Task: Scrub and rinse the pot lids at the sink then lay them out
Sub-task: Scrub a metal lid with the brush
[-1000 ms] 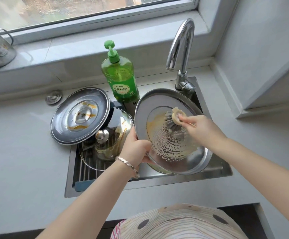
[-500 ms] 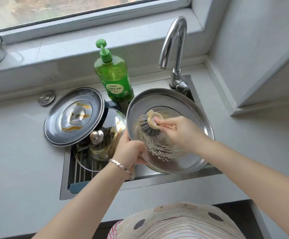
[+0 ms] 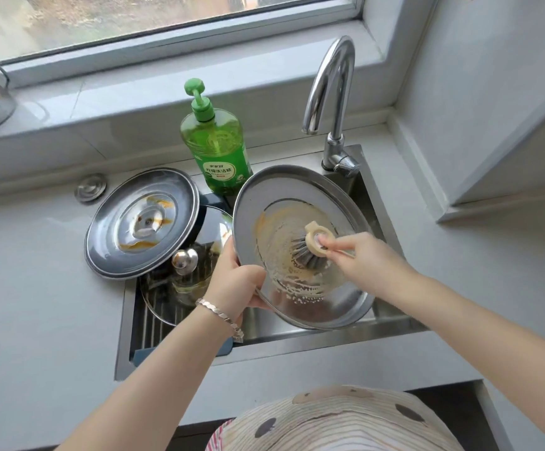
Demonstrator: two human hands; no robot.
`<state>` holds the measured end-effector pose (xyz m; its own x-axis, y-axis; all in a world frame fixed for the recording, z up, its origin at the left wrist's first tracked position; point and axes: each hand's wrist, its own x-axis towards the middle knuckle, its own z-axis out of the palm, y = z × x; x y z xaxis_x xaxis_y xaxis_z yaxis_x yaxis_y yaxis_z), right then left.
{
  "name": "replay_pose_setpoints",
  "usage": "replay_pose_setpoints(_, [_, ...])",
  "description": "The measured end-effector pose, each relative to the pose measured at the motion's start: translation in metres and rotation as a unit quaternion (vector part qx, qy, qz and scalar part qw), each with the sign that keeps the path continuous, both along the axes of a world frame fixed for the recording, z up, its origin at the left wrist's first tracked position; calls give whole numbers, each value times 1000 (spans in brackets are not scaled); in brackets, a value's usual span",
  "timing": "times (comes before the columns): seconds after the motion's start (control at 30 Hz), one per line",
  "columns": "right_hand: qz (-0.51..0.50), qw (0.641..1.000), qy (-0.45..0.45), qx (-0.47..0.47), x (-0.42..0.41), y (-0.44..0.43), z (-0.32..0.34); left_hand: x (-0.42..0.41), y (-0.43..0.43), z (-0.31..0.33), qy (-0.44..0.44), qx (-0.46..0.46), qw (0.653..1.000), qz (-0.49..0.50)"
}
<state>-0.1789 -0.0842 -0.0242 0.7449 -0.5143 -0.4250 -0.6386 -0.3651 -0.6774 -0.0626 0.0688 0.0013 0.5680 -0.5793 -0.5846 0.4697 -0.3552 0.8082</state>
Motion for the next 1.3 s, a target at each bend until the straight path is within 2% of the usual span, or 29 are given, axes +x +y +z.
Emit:
replay_pose_setpoints(0.07, [45, 996, -62, 34, 4, 15, 7, -5, -2, -2, 5, -2, 1000, -12])
replay_pose_setpoints(0.1, [35, 996, -77, 29, 9, 10, 8, -7, -3, -2, 15, -3, 1000, -21])
replay_pose_setpoints(0.23, [-67, 997, -22, -30, 12, -23, -4, -5, 0, 2, 23, 1, 1000, -19])
replay_pose_setpoints(0.3, [-22, 999, -28, -6, 5, -5, -2, -3, 1, 2, 7, 6, 999, -32])
replay_pose_setpoints(0.37, [23, 997, -74, 32, 10, 11, 7, -5, 0, 1, 14, 6, 999, -49])
replay_pose_setpoints(0.4, [21, 996, -86, 17, 16, 5, 9, -8, 0, 1, 27, 2, 998, -55])
replay_pose_setpoints(0.5, [-63, 995, -68, -29, 29, -29, 3, -13, 0, 2, 44, -5, 997, -60])
replay_pose_setpoints(0.6, [-112, 992, -42, -28, 34, -29, -5, -15, -1, 2, 30, -3, 997, -65])
replay_pose_setpoints(0.73, [-23, 987, -157, 0, 43, 27, 12, -10, -7, -1, 41, -22, 998, -36])
replay_pose_setpoints(0.8, [28, 983, -181, 6, 40, 35, 19, -3, -5, 1, 31, -31, 999, -20])
replay_pose_setpoints(0.87, [16, 988, -156, -15, 45, 12, 19, -3, -3, 4, 31, -27, 998, -40])
replay_pose_setpoints(0.97, [-63, 991, -114, -40, 56, -17, 17, -10, -2, 4, 27, -10, 998, -63])
replay_pose_setpoints(1.13, [81, 983, -162, 32, 35, 27, 20, -1, 1, 2, 1, -19, 998, -59])
replay_pose_setpoints(1.23, [6, 990, -142, -13, 44, -5, 17, -1, 6, 4, 1, -5, 995, -99])
replay_pose_setpoints(1.3, [-19, 991, -129, -28, 46, -10, 12, -1, 4, 4, -1, -14, 996, -91])
